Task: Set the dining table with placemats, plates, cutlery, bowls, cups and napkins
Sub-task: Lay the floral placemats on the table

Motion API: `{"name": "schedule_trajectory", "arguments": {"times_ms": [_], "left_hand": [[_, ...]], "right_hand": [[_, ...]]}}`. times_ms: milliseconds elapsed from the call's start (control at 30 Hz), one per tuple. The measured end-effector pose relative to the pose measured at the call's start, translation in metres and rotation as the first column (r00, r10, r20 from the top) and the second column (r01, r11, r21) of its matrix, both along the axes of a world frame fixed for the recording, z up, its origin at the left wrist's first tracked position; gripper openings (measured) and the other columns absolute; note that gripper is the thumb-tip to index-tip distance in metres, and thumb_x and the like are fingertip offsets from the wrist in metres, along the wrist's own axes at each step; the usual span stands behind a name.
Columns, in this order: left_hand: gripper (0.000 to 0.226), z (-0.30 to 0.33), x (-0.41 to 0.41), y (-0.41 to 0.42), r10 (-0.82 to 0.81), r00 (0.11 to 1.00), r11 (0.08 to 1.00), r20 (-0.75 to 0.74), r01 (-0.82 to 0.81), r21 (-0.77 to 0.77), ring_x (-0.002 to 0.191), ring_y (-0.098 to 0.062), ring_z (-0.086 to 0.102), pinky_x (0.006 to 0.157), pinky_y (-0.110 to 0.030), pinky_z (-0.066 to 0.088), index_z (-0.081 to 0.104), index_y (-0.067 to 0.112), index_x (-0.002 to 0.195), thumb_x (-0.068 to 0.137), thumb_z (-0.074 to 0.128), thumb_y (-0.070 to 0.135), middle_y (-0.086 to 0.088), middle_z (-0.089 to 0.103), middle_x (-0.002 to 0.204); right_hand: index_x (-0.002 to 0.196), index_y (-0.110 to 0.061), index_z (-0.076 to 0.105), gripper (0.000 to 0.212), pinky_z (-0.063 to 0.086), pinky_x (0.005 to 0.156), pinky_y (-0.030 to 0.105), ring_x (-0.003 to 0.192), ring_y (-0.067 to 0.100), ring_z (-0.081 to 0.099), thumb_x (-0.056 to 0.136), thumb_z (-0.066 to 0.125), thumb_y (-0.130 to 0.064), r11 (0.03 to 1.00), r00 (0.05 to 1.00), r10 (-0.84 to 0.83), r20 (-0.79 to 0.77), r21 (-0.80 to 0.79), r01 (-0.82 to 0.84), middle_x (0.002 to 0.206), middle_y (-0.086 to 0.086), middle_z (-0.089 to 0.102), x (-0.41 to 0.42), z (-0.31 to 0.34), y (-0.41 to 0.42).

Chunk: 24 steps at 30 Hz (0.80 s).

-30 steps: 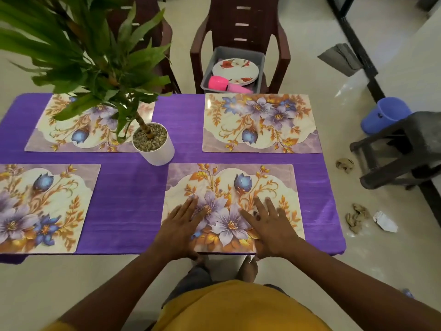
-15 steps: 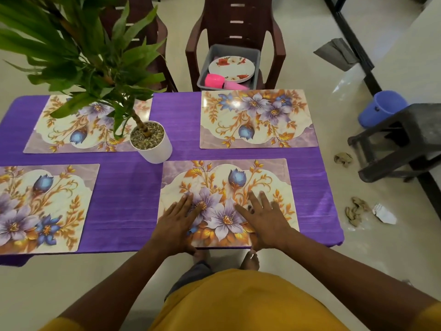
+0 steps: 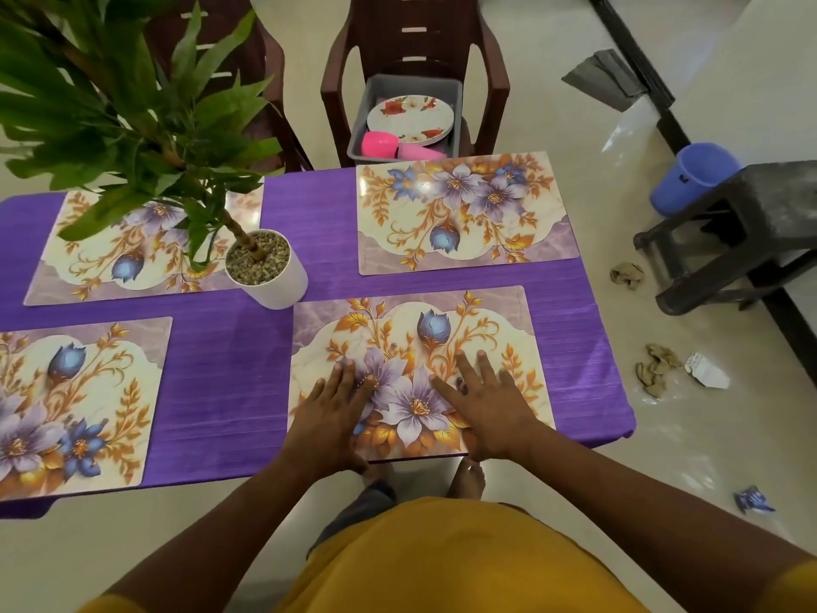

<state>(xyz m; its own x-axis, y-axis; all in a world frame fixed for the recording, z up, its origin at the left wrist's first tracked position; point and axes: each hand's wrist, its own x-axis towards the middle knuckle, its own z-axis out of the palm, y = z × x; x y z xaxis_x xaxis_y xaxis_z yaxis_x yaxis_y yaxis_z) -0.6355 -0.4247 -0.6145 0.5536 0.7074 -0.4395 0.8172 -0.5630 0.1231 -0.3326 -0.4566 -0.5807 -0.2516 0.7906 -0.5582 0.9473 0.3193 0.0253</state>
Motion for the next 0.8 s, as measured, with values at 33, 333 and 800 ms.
{"name": "schedule_trajectory", "arguments": {"times_ms": [33,333,800], "left_hand": [[0.150,0.0003,-0.0001,0.0002,0.002,1.000,1.000,-0.003,-0.002,-0.010,0.158,-0.042,-0.008,0.125,-0.059,0.021,-0.003,0.021,0.166,0.052,0.051,0.104,-0.017,-0.009,0.172],[0.144,0.0008,0.0001,0.0000,0.004,1.000,1.000,0.008,-0.003,-0.021,0.158,-0.042,0.006,0.119,-0.055,0.024,0.005,0.021,0.165,0.054,0.044,0.105,-0.019,0.004,0.172],[0.139,0.0047,-0.0017,-0.0019,0.002,0.998,1.000,0.065,-0.001,-0.018,0.158,-0.041,0.004,0.121,-0.056,0.026,-0.008,0.027,0.164,0.054,0.007,0.110,-0.017,0.004,0.173]], "right_hand": [[0.159,-0.038,-0.016,0.129,0.014,0.121,0.066,0.153,0.054,-0.010,0.075,0.077,-0.069,1.000,1.000,-0.003,-0.002,0.000,0.003,0.169,0.019,-0.018,-0.0002,-0.0003,-0.0003],[0.159,-0.039,-0.014,0.127,0.014,0.122,0.065,0.154,0.051,-0.010,0.076,0.077,-0.068,1.000,1.000,-0.006,-0.014,-0.011,0.006,0.170,0.017,-0.018,0.0022,0.0016,-0.0002],[0.160,-0.041,-0.013,0.127,0.014,0.123,0.063,0.155,0.050,-0.009,0.076,0.077,-0.068,1.000,1.000,-0.018,-0.012,-0.008,0.018,0.170,0.015,-0.016,0.0028,0.0041,-0.0008]]}}
